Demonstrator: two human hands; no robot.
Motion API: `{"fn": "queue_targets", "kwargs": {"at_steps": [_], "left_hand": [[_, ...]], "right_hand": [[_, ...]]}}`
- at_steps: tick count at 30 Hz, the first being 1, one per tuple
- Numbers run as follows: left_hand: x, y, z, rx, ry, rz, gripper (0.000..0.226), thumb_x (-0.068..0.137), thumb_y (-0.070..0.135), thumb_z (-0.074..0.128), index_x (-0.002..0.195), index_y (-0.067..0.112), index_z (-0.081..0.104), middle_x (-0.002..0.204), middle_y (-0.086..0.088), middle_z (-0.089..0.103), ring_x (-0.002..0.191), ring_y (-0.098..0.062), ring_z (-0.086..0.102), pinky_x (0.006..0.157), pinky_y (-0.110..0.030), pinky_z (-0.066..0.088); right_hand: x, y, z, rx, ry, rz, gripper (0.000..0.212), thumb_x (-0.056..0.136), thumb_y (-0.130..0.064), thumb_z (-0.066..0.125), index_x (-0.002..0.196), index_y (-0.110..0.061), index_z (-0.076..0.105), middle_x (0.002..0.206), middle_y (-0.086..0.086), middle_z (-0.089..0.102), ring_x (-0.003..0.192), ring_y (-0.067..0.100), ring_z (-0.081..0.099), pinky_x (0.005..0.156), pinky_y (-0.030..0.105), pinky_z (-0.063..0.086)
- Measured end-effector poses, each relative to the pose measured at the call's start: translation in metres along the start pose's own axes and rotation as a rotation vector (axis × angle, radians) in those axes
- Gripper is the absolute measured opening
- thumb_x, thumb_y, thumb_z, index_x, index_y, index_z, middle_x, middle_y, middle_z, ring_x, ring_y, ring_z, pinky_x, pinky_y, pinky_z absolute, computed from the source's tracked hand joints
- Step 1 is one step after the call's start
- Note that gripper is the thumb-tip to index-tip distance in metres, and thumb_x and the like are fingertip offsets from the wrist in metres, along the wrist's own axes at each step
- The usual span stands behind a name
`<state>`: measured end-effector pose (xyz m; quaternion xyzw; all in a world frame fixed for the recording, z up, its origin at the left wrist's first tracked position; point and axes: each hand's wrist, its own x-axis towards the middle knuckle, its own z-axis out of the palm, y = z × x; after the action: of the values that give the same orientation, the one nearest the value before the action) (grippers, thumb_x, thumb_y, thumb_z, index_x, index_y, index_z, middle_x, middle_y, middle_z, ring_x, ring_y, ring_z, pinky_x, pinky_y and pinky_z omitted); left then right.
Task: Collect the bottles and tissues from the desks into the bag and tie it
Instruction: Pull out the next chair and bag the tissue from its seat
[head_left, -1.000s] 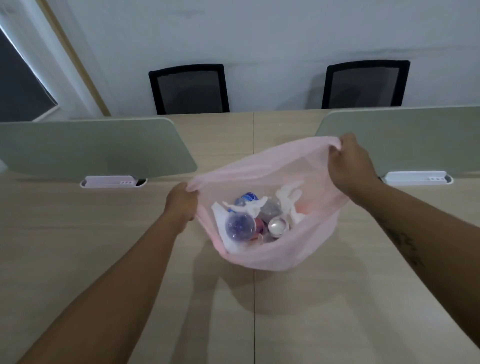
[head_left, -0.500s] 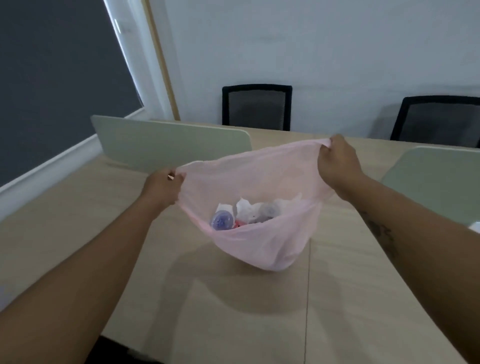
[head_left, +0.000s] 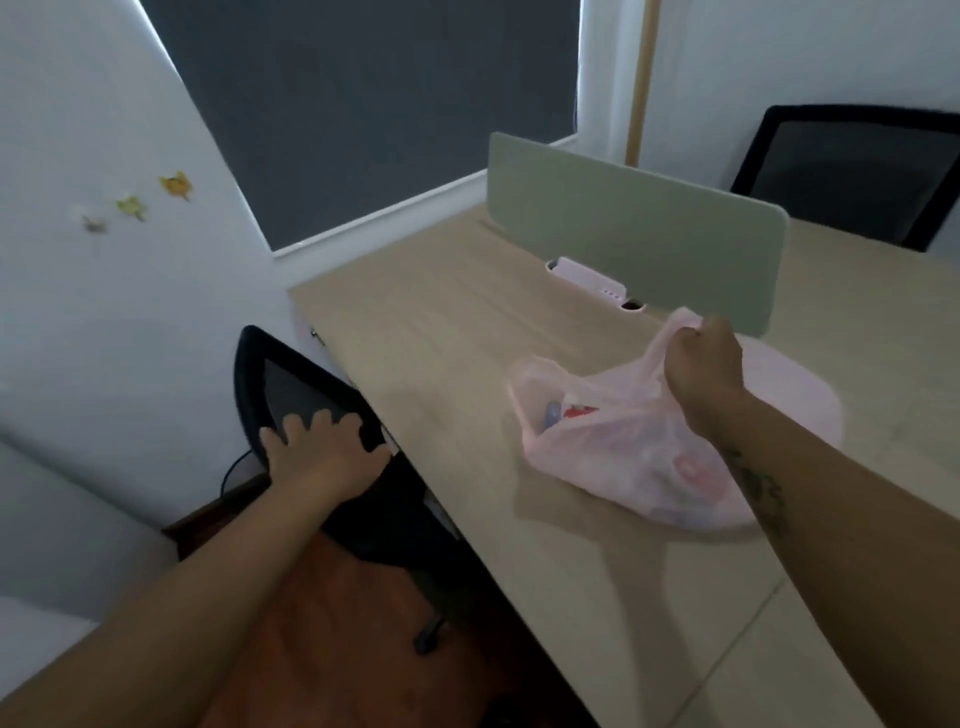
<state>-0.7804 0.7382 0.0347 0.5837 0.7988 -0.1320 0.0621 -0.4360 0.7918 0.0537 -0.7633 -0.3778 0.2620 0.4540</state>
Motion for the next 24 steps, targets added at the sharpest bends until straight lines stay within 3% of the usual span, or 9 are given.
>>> {"fn": "queue_targets", "kwargs": {"at_steps": [2, 4, 7, 9, 12, 14, 19, 24], "left_hand": [[-0.015, -0.020, 0.017, -0.040, -0.072, -0.127, 0.074, 0.088, 0.069, 0.037, 0.151, 0.035, 0.023, 0.164, 0.000, -0.002, 0.146, -0.042, 0.003, 0.114, -0.062, 0.008], [-0.019, -0.028, 0.029, -0.295, -0.110, -0.189, 0.075, 0.090, 0.055, 0.046, 0.155, 0.029, 0.016, 0.162, 0.004, -0.022, 0.145, -0.043, 0.004, 0.116, -0.057, 0.016], [-0.015, -0.026, 0.042, -0.578, -0.034, -0.201, 0.078, 0.095, 0.030, 0.050, 0.157, 0.015, 0.006, 0.157, 0.003, -0.034, 0.144, -0.040, 0.018, 0.114, -0.044, 0.030], [-0.012, -0.030, 0.046, -0.650, 0.016, -0.184, 0.078, 0.094, 0.024, 0.050, 0.157, 0.013, 0.005, 0.158, 0.005, -0.032, 0.144, -0.037, 0.019, 0.115, -0.042, 0.030], [-0.005, -0.051, 0.050, -0.642, 0.013, -0.143, 0.079, 0.094, 0.023, 0.052, 0.157, 0.013, 0.005, 0.159, 0.007, -0.029, 0.147, -0.036, 0.015, 0.116, -0.043, 0.027], [0.000, -0.068, 0.052, -0.610, 0.010, -0.111, 0.080, 0.094, 0.024, 0.053, 0.156, 0.013, 0.005, 0.159, 0.006, -0.029, 0.148, -0.036, 0.012, 0.118, -0.044, 0.024], [0.022, -0.118, 0.057, -0.476, 0.036, -0.086, 0.077, 0.095, 0.032, 0.055, 0.157, 0.018, 0.010, 0.161, 0.004, -0.023, 0.146, -0.038, 0.017, 0.117, -0.042, 0.024], [0.049, -0.174, 0.062, -0.443, 0.098, -0.045, 0.075, 0.093, 0.040, 0.056, 0.156, 0.021, 0.019, 0.163, 0.009, -0.015, 0.146, -0.035, 0.019, 0.116, -0.045, 0.025]], "right_hand": [[-0.015, 0.011, 0.004, -0.004, -0.026, 0.006, 0.039, 0.098, -0.016, 0.029, 0.131, -0.001, 0.043, 0.136, 0.018, 0.050, 0.120, 0.036, 0.049, 0.087, 0.036, 0.043], [-0.029, 0.018, 0.009, -0.007, -0.052, 0.023, 0.038, 0.099, -0.014, 0.029, 0.132, -0.002, 0.043, 0.136, 0.016, 0.050, 0.118, 0.034, 0.051, 0.079, 0.032, 0.042], [-0.045, 0.028, 0.021, -0.036, -0.090, 0.053, 0.039, 0.100, -0.013, 0.030, 0.135, -0.002, 0.040, 0.139, 0.018, 0.047, 0.122, 0.036, 0.048, 0.096, 0.039, 0.042], [-0.054, 0.035, 0.031, -0.045, -0.118, 0.060, 0.037, 0.099, -0.014, 0.031, 0.133, -0.002, 0.041, 0.135, 0.018, 0.049, 0.119, 0.036, 0.050, 0.100, 0.044, 0.044], [-0.070, 0.050, 0.044, -0.063, -0.177, 0.037, 0.031, 0.097, -0.012, 0.036, 0.123, 0.004, 0.043, 0.119, 0.023, 0.053, 0.108, 0.040, 0.052, 0.092, 0.047, 0.046], [-0.083, 0.063, 0.054, -0.068, -0.206, 0.014, 0.027, 0.096, -0.011, 0.037, 0.117, 0.006, 0.044, 0.112, 0.024, 0.053, 0.102, 0.040, 0.052, 0.087, 0.045, 0.042], [-0.111, 0.093, 0.088, -0.120, -0.245, 0.008, 0.024, 0.096, -0.012, 0.039, 0.114, 0.000, 0.049, 0.117, 0.019, 0.054, 0.098, 0.028, 0.049, 0.086, 0.035, 0.037], [-0.129, 0.100, 0.133, -0.204, -0.305, -0.002, 0.022, 0.096, -0.014, 0.041, 0.114, -0.002, 0.045, 0.102, 0.019, 0.056, 0.094, 0.033, 0.056, 0.083, 0.041, 0.045]]}}
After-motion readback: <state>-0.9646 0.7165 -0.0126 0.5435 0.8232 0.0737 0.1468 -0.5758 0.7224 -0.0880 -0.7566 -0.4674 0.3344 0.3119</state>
